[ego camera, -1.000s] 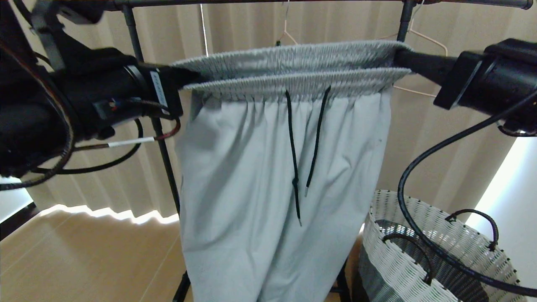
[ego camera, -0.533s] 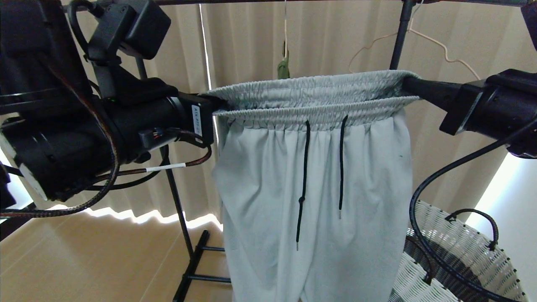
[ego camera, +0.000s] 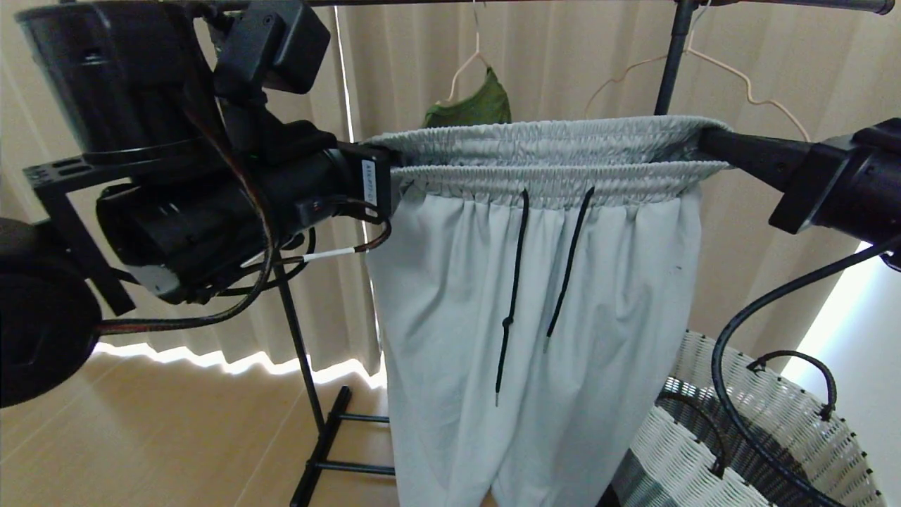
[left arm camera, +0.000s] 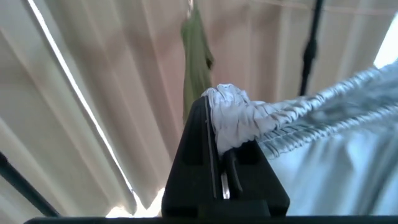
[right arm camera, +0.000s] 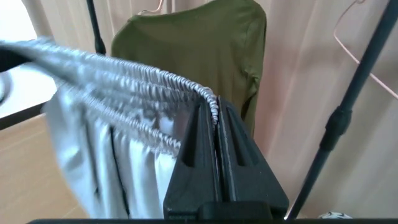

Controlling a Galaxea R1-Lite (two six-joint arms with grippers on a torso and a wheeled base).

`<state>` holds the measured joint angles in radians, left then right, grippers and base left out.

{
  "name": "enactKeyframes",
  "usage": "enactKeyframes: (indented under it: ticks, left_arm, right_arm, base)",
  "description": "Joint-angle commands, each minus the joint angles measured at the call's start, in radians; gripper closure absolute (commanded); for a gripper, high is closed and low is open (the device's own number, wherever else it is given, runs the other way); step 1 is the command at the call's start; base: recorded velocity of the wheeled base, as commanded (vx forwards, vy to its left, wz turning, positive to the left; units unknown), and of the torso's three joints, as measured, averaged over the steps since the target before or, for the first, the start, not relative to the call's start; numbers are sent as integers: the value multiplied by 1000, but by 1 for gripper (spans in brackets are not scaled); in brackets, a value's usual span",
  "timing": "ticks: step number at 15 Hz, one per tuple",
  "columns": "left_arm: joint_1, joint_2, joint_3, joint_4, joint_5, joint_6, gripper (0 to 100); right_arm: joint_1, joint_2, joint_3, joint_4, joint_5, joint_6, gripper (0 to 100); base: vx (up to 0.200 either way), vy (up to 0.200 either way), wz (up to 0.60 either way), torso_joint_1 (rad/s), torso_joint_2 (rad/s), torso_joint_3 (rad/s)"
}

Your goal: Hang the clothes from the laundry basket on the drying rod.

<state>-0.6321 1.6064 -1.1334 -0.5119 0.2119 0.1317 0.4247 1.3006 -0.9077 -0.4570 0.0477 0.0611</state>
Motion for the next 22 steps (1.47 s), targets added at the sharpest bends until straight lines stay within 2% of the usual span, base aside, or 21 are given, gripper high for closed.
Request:
enactKeyframes:
  ticks: [1, 3, 5, 7, 13, 16, 18, 20, 22]
  left_arm:
    - [2, 101, -92, -4, 24, 3, 100]
    - [2, 173, -187, -4, 47, 3, 100]
    - [0, 236, -246, -4, 83, 3, 100]
    - [0, 254, -266, -4, 86, 3, 100]
    - [0, 231, -253, 0, 98, 3, 100]
    - [0, 141, -181, 18, 96, 3, 100]
    - [0, 83, -129, 46, 87, 3, 100]
    - [-1, 18, -86, 78, 64, 5, 100]
    - [-1, -42, -57, 130, -3, 6, 100]
  right_arm:
    - [0, -75, 38, 6, 3, 0, 100]
    - [2, -127, 102, 6, 6, -21, 100]
    - [8, -187, 179, 6, 69, -35, 100]
    - [6, -210, 202, 6, 124, -37, 100]
    - [2, -175, 199, 4, 126, -37, 100]
    - [-50, -100, 168, -9, 124, -46, 100]
    - [-72, -43, 141, -52, 123, -70, 100]
    - [-98, 43, 125, -180, 121, -72, 100]
    - [-99, 123, 116, -302, 120, -72, 100]
  base:
    - [0, 0, 0, 0, 0, 0]
    - [0, 0, 0, 0, 0, 0]
    - [0, 0, 0, 0, 0, 0]
    - [0, 0, 0, 0, 0, 0]
    - [0, 0, 0, 0, 0, 0]
    - [0, 0, 0, 0, 0, 0]
    - [0, 0, 0, 0, 0, 0]
    - [0, 0, 0, 0, 0, 0]
    - [0, 0, 0, 0, 0, 0]
